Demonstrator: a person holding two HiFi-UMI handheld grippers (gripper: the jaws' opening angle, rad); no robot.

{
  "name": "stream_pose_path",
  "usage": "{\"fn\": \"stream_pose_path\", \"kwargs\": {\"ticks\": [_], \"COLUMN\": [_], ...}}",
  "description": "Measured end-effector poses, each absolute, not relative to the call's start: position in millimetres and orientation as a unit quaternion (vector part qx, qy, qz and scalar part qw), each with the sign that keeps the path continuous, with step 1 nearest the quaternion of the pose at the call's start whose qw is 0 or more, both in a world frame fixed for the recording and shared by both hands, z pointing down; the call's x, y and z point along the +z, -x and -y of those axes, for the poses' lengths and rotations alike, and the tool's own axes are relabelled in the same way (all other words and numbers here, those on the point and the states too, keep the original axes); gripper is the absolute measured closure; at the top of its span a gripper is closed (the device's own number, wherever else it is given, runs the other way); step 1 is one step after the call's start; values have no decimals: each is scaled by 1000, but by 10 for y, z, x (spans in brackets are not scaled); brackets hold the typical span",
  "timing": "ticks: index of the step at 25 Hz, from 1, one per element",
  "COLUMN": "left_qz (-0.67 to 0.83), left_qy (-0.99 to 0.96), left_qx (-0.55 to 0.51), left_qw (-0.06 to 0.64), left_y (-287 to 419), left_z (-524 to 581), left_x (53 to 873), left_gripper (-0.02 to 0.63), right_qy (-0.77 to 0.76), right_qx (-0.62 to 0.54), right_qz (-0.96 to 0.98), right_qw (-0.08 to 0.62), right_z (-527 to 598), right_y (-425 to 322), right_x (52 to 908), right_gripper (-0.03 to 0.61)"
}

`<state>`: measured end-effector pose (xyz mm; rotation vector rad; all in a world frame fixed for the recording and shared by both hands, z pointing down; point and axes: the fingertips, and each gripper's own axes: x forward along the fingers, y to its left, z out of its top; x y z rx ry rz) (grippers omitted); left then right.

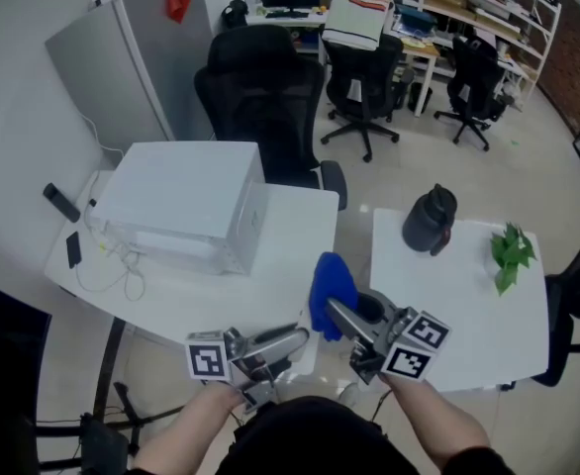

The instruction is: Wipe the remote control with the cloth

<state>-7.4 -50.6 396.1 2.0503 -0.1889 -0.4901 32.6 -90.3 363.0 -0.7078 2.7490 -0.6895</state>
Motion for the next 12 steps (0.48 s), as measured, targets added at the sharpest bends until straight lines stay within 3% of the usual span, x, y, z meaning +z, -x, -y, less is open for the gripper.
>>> {"fn": "stream_pose_path", "kwargs": {"ticks": [6,8,12], "left_qz": [168,266,490], "left_qy": [-867,-880,-843], "left_qx": [-182,-131,77], "left_qw": [432,371,209], "left_y": [230,434,1090], "left_z": [604,713,936], "left_x": [4062,4269,4958], "left_gripper": [407,407,407], "right_qy": [275,301,336], "right_qx": [-206,-177,-118], "right_qz": [-931,-931,-934], "right_qw": [121,104,34], "right_z": [899,876,767], "right_y": [-493,-565,-597], "right_x": [3490,3477,3628], "right_gripper": [472,472,472]}}
